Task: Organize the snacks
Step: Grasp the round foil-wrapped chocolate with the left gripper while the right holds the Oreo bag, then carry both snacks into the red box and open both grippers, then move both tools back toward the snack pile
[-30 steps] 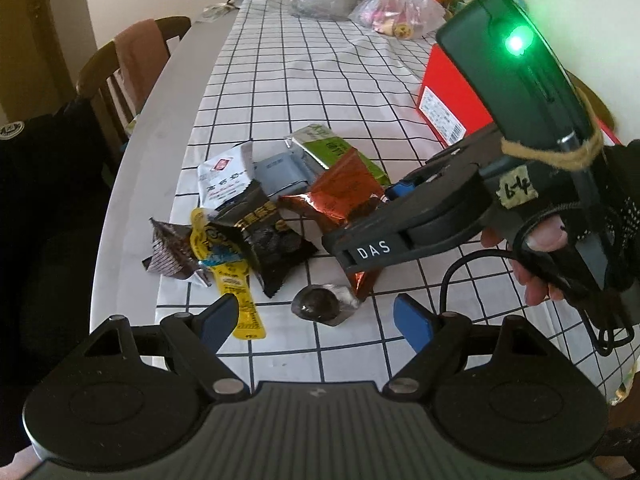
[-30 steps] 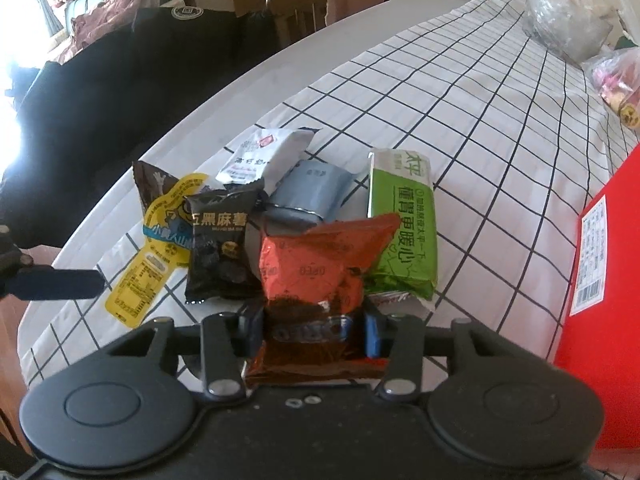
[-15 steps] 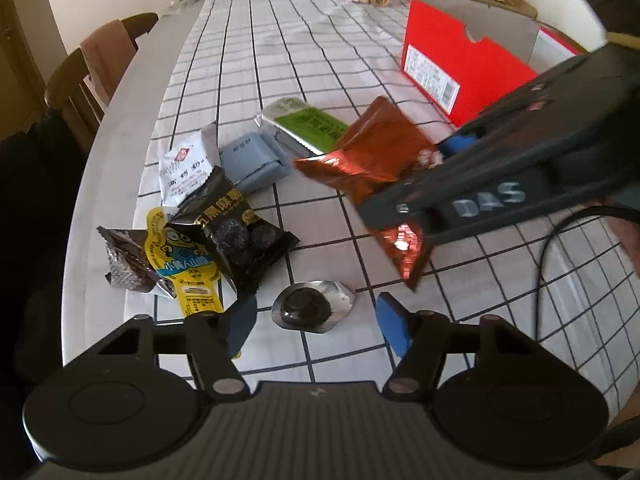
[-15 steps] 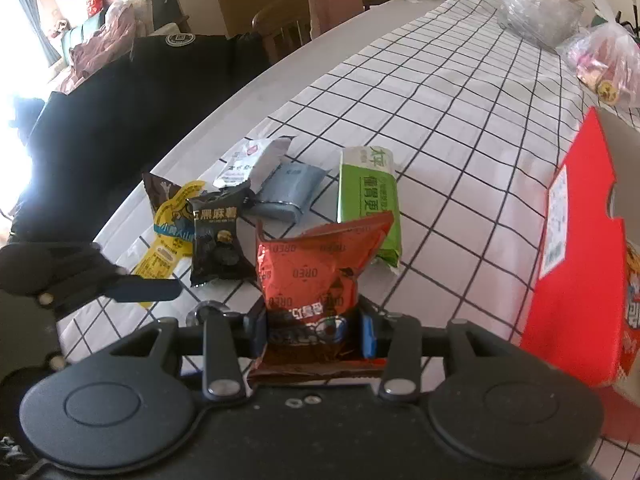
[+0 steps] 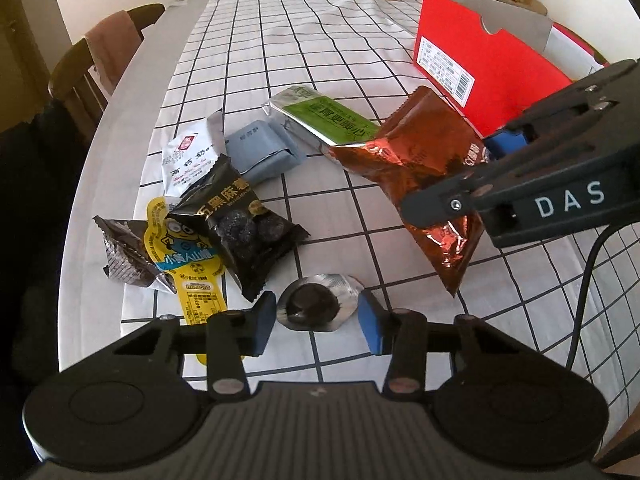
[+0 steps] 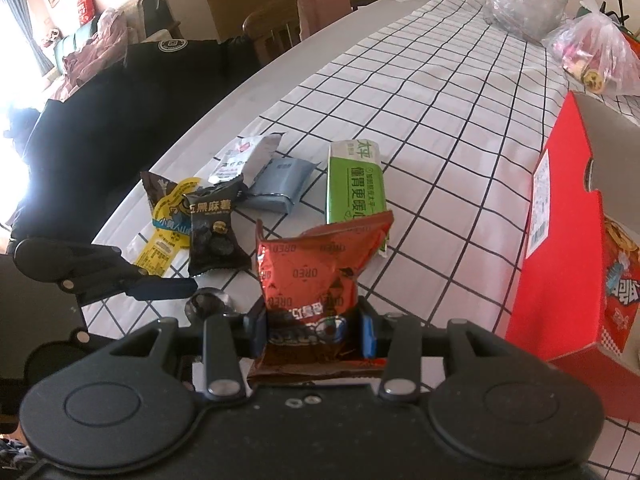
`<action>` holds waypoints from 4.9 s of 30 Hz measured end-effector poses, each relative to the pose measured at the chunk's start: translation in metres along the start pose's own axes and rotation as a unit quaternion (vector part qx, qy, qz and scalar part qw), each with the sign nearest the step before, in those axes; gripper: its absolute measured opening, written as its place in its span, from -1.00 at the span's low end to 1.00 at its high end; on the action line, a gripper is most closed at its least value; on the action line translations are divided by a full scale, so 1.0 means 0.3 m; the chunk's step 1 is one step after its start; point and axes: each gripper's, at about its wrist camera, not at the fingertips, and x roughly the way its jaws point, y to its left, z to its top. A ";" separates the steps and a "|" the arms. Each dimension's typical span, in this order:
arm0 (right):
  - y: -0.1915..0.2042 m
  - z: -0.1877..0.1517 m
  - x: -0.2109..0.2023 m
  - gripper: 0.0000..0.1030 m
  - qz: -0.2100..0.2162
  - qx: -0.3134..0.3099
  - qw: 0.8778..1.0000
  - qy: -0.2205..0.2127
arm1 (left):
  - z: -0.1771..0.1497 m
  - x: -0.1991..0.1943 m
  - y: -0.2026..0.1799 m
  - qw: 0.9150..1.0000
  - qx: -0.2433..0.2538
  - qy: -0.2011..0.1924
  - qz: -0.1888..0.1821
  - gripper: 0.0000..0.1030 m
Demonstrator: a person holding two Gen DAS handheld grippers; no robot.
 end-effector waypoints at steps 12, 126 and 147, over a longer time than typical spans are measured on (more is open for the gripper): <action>-0.002 -0.032 -0.082 -0.20 -0.020 0.008 1.000 -0.013 | 0.002 -0.023 0.000 1.000 -0.019 -0.006 -0.008 -0.55; -0.844 -0.137 -0.644 0.42 -0.080 0.130 0.978 -0.143 | 0.746 -0.094 -0.749 0.997 0.016 -0.052 -0.060 0.05; -0.590 -0.173 -0.761 0.90 -0.052 0.103 0.970 -0.213 | 0.555 -0.330 -0.589 0.988 -0.012 -0.141 -0.065 0.51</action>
